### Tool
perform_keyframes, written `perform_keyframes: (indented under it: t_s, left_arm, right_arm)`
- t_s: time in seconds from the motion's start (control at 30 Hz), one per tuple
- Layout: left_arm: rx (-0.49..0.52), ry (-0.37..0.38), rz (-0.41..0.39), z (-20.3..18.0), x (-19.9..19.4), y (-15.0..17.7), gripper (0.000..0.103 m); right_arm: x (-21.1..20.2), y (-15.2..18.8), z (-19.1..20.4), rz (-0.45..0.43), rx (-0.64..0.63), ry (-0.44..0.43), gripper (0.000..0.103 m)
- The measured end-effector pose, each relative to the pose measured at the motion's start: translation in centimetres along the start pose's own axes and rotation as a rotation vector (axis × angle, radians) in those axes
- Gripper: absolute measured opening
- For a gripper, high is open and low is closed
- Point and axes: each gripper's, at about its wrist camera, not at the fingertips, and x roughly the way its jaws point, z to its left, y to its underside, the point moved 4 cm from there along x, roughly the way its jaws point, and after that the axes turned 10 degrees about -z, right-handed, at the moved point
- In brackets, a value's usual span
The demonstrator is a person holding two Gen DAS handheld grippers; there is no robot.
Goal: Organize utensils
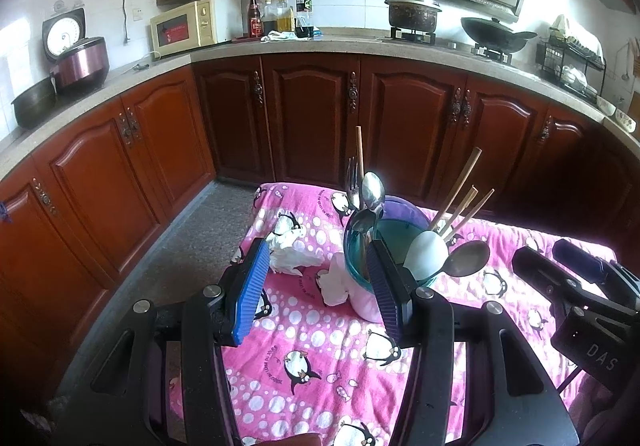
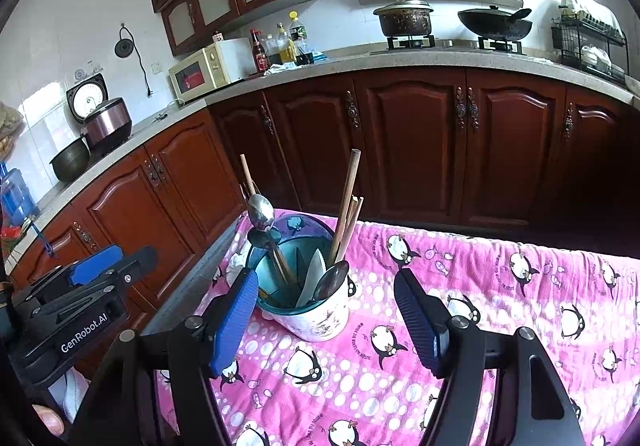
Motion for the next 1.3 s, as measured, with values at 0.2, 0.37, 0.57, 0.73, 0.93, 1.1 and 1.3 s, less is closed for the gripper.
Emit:
perform_keyframes:
  t_s: [0.2,0.37,0.57,0.73,0.93,1.1,1.3]
  left_arm:
    - [0.000,-0.005,0.002,0.06,0.01,0.10,0.050]
    - [0.001,-0.007,0.002,0.04,0.02,0.13,0.050]
    - [-0.001,-0.011,0.003,0.03,0.19,0.15,0.050]
    - [0.001,-0.011,0.002,0.05,0.21,0.13,0.050]
    - [0.002,-0.006,0.002,-0.10,0.37,0.20,0.050]
    - [-0.001,-0.010,0.003,-0.18,0.30,0.32,0.050]
    - [0.000,-0.016,0.003,-0.22,0.27,0.38,0.050]
  right_arm:
    - [0.16,0.17,0.03,0.007,0.001,0.002,0.068]
    - [0.28,0.17,0.03,0.009,0.000,0.006,0.068]
    - [0.39,0.20,-0.03,0.010,-0.003,0.004,0.068]
    - [0.64,0.30,0.21,0.014,-0.008,0.002,0.068]
    - [0.75,0.46,0.29,0.019,-0.006,0.004,0.068]
    - [0.71,0.48,0.33,0.021,-0.006,0.003,0.068]
    - [0.83,0.59,0.46,0.025,-0.007,0.004,0.068]
